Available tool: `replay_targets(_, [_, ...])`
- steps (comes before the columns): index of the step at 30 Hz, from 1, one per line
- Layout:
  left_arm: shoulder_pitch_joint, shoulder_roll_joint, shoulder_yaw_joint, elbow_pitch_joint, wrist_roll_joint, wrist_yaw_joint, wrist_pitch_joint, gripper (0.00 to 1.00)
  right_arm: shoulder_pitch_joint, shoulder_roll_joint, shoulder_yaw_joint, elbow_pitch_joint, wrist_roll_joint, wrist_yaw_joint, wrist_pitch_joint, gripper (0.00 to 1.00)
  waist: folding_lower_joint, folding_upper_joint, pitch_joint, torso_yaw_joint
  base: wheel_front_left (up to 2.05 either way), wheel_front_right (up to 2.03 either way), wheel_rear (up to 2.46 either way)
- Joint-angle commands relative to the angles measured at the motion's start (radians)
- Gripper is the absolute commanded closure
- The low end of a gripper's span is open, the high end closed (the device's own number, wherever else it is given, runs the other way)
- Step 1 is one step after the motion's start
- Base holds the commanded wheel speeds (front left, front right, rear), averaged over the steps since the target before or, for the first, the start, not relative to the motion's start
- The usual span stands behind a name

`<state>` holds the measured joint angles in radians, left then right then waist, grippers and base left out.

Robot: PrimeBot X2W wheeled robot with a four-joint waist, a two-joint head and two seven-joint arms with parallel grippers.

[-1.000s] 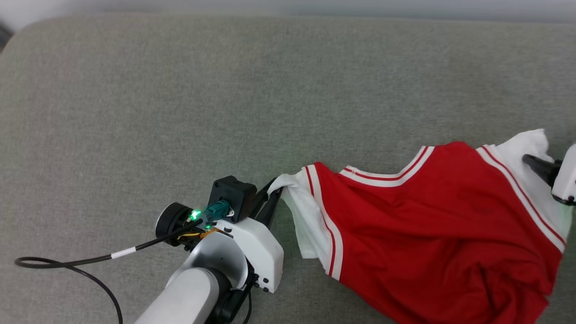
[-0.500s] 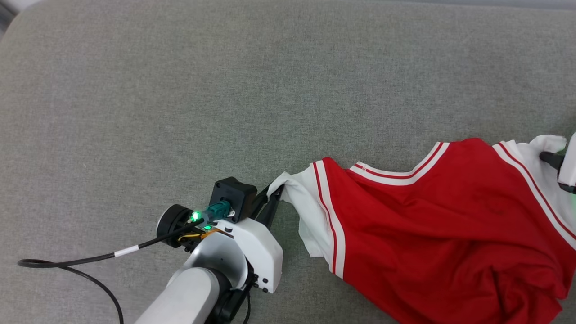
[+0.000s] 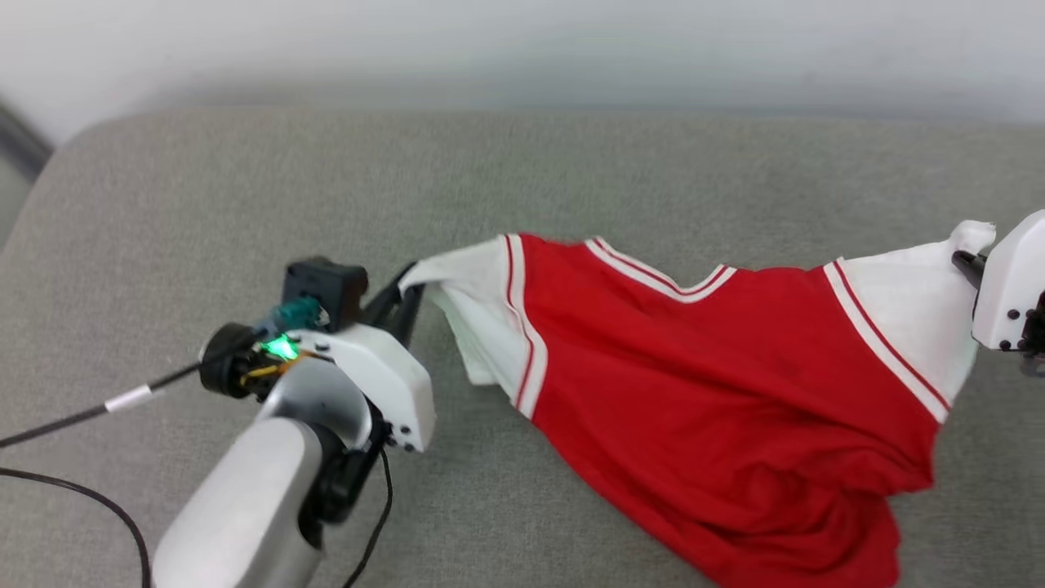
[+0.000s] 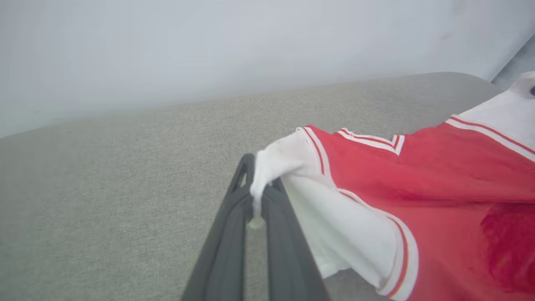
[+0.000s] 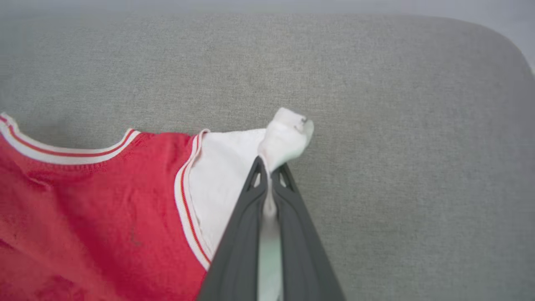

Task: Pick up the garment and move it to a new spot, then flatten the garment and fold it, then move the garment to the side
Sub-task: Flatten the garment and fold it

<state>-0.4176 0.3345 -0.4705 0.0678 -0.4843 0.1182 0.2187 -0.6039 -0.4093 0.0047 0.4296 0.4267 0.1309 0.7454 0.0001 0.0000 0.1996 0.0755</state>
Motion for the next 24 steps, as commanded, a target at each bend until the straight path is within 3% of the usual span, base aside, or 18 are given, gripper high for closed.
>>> replay_targets(1, [-0.018, 0.002, 0.008, 0.006, -0.004, -0.001, -0.007, 1.00, 0.015, -0.001, 0.002, 0.000, -0.001, 0.000, -0.008, 1.00, -0.0001, 0.0000, -0.059, -0.033, 0.00, 0.00, 0.00])
replay_targets(13, [-0.331, -0.023, 0.099, 0.371, -0.032, -0.061, -0.142, 1.00, -0.087, 0.006, 0.044, 0.036, -0.029, 0.000, -0.111, 1.00, -0.0001, 0.0000, -0.158, -0.074, 0.00, 0.00, 0.00])
replay_targets(19, [-0.543, -0.037, 0.115, 0.562, -0.018, -0.093, -0.215, 1.00, -0.213, 0.000, 0.054, 0.061, -0.064, 0.000, -0.183, 1.00, -0.0001, 0.0000, -0.112, -0.087, 0.00, 0.00, 0.00])
replay_targets(24, [-0.711, -0.044, 0.128, 0.676, 0.001, -0.093, -0.294, 1.00, -0.347, -0.005, 0.063, 0.089, -0.100, 0.000, -0.272, 1.00, -0.0001, 0.0000, -0.049, -0.096, 0.00, 0.00, 0.00])
